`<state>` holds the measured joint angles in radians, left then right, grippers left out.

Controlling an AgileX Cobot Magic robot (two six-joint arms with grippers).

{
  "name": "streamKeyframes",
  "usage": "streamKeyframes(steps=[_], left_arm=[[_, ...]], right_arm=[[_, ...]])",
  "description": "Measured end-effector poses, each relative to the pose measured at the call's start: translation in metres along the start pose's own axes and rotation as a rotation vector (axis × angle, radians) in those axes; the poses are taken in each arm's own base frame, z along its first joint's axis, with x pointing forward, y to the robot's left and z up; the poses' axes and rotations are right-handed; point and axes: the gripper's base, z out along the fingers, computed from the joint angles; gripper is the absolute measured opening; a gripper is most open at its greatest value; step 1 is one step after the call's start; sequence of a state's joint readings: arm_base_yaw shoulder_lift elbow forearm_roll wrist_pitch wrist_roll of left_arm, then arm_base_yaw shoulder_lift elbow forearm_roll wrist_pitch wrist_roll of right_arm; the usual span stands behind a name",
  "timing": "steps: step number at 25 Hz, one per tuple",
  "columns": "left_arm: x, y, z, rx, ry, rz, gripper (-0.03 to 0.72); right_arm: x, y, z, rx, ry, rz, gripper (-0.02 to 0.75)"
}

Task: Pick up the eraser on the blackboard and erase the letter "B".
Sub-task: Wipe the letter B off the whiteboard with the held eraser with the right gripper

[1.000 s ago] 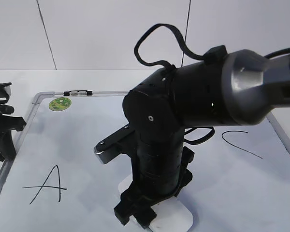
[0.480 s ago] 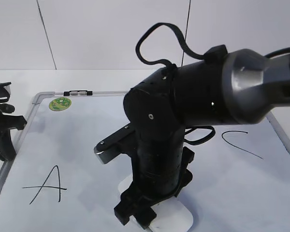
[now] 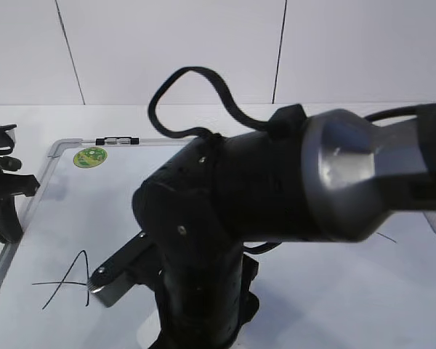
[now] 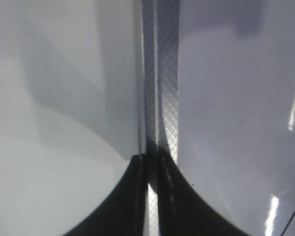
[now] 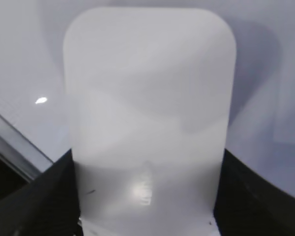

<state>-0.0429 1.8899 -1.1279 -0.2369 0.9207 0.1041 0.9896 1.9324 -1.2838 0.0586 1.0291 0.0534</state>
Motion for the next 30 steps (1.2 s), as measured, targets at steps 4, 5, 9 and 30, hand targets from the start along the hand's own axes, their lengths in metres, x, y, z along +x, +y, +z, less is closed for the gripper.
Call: streamKeyframes(steps=[4, 5, 9, 30], left_arm=[[0.000, 0.000, 0.000, -0.001, 0.002, 0.001, 0.016], [0.000, 0.000, 0.000, -0.001, 0.002, 0.001, 0.016], [0.000, 0.000, 0.000, -0.003, 0.003, 0.002, 0.016], [0.000, 0.001, 0.000, -0.009, 0.003, 0.007, 0.016]], right_arm=[[0.000, 0.006, 0.001, 0.002, -0.001, -0.019, 0.529], [0.000, 0.006, 0.002, 0.006, 0.001, -0.021, 0.529], [-0.002, 0.006, 0.004, 0.034, 0.011, -0.016, 0.529], [-0.007, -0.042, 0.002, 0.032, -0.016, 0.192, 0.529]])
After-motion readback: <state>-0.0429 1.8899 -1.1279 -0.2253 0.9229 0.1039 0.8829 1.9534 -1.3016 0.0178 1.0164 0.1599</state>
